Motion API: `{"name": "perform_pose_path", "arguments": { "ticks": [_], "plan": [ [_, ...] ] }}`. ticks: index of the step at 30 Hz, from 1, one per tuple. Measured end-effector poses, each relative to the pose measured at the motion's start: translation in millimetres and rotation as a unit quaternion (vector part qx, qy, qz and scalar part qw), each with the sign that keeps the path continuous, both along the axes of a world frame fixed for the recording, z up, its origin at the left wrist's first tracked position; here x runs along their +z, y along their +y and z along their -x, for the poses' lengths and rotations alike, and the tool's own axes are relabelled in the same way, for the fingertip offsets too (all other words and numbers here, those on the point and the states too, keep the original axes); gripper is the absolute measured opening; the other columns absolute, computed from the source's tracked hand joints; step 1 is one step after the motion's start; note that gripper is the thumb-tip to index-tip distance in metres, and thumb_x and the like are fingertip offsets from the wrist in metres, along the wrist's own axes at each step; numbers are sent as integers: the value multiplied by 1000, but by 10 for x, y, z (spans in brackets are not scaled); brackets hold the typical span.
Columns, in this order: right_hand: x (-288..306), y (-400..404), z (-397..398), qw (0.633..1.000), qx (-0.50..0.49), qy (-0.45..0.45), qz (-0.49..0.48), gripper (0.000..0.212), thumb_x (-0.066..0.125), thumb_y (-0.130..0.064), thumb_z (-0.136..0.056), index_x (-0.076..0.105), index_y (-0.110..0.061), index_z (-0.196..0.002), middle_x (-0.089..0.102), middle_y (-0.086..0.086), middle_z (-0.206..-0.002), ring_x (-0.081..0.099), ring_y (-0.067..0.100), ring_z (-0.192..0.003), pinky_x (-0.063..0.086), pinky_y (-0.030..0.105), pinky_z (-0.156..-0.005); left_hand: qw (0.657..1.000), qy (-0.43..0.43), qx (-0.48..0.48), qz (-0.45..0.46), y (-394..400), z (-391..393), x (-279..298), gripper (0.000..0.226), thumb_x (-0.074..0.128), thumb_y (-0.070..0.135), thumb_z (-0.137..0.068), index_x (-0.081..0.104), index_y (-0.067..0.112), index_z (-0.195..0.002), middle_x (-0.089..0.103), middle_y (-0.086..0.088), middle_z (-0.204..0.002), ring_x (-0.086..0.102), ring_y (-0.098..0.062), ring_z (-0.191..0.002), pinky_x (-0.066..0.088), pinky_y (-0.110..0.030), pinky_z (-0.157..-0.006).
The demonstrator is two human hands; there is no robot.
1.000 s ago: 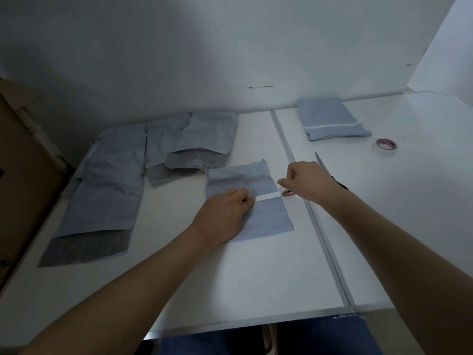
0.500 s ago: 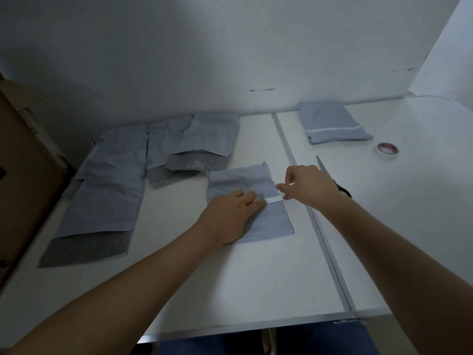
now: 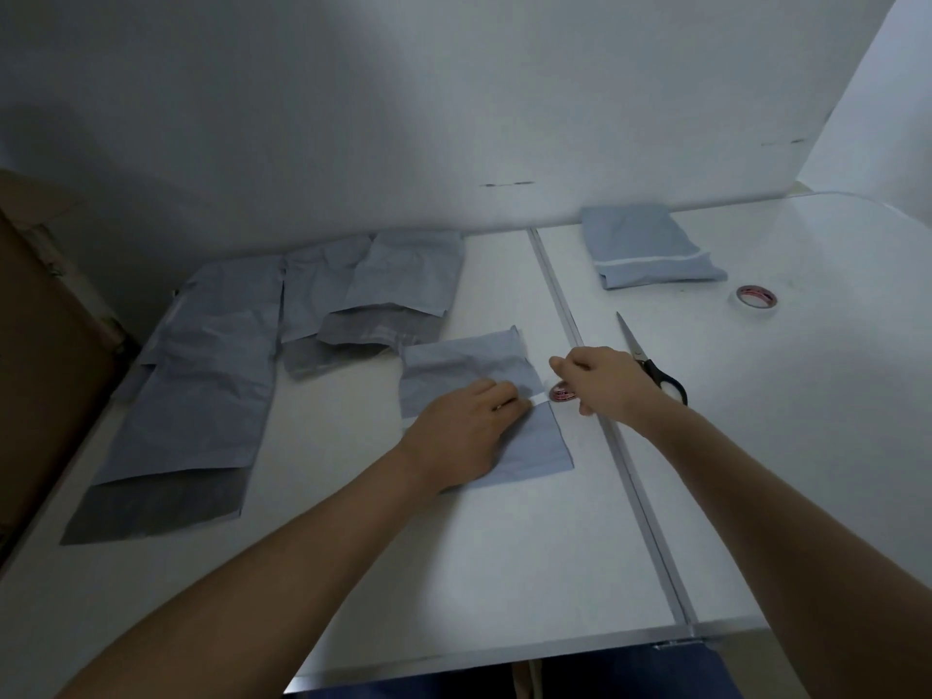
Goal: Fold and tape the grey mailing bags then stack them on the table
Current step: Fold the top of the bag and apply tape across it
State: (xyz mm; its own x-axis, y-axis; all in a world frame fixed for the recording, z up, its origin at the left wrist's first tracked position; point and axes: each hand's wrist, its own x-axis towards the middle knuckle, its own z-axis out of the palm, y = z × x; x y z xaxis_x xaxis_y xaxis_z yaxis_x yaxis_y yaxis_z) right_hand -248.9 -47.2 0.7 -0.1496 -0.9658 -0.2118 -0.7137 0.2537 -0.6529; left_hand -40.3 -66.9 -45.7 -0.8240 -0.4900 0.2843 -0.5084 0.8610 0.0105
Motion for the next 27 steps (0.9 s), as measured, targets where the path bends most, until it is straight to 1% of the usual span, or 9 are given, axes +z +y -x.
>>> {"name": "perform_pose_path", "arguments": {
  "ticks": [2,4,6,8,12,17,23,25,27],
  "plan": [
    [2,8,0,1000,-1,-12,13,33,51,-46,-94,56,-17,-78,60,-3,-70,63,13,-60,42,22,-56,1000,-14,-7,2,-23,35,3,47,61,17,-81,59,11,-128,56,-1,-100,53,-19,-82,47,-30,-52],
    [-13,6,-3,999,-8,-20,33,30,59,-46,-90,55,-19,-77,58,-4,-70,62,15,-66,47,27,-63,1000,-15,-4,3,-45,63,6,50,63,18,-80,60,12,-129,56,0,-99,52,-19,-81,49,-31,-53],
    [-39,7,-13,998,-22,-20,53,29,65,-45,-86,53,-21,-75,56,-6,-71,56,13,-70,44,27,-63,1000,-14,-4,0,-53,61,3,50,64,19,-80,59,13,-129,56,0,-100,52,-18,-81,49,-31,-54],
    [-64,5,-30,997,-31,-17,66,29,67,-44,-85,52,-22,-73,54,-7,-71,51,10,-69,40,26,-61,1000,-18,-6,1,-51,56,4,49,64,19,-81,59,14,-130,56,0,-100,52,-17,-82,48,-30,-53],
    [-70,11,-35,997,-34,-2,75,30,66,-42,-85,49,-22,-71,54,-7,-73,50,8,-69,39,26,-60,1000,-11,0,1,-48,70,17,47,65,19,-82,61,15,-129,56,1,-97,50,-16,-81,45,-27,-50],
    [-78,6,-20,996,-39,13,80,30,66,-41,-86,49,-21,-73,54,-8,-73,49,5,-66,35,24,-54,1000,-11,0,0,-45,63,24,45,64,19,-84,61,15,-129,56,0,-98,51,-17,-81,47,-29,-51],
    [-73,6,16,996,-30,8,78,29,65,-41,-87,50,-20,-75,53,-9,-73,48,4,-68,33,21,-54,1000,-8,-2,-10,-37,79,35,48,66,18,-78,62,15,-125,58,1,-100,53,-16,-80,46,-26,-51],
    [-90,12,30,996,-34,-3,78,30,64,-45,-87,53,-19,-76,55,-8,-71,51,8,-70,36,21,-56,1000,-14,-2,-14,-46,86,35,50,64,18,-76,61,15,-126,58,1,-99,53,-18,-80,46,-27,-52],
    [-123,15,37,996,-40,-20,76,35,62,-50,-87,56,-17,-77,57,-5,-67,55,13,-68,42,26,-59,999,-20,3,-24,-51,88,44,51,59,18,-77,60,15,-128,57,0,-99,53,-19,-81,47,-29,-53]
  ]
}}
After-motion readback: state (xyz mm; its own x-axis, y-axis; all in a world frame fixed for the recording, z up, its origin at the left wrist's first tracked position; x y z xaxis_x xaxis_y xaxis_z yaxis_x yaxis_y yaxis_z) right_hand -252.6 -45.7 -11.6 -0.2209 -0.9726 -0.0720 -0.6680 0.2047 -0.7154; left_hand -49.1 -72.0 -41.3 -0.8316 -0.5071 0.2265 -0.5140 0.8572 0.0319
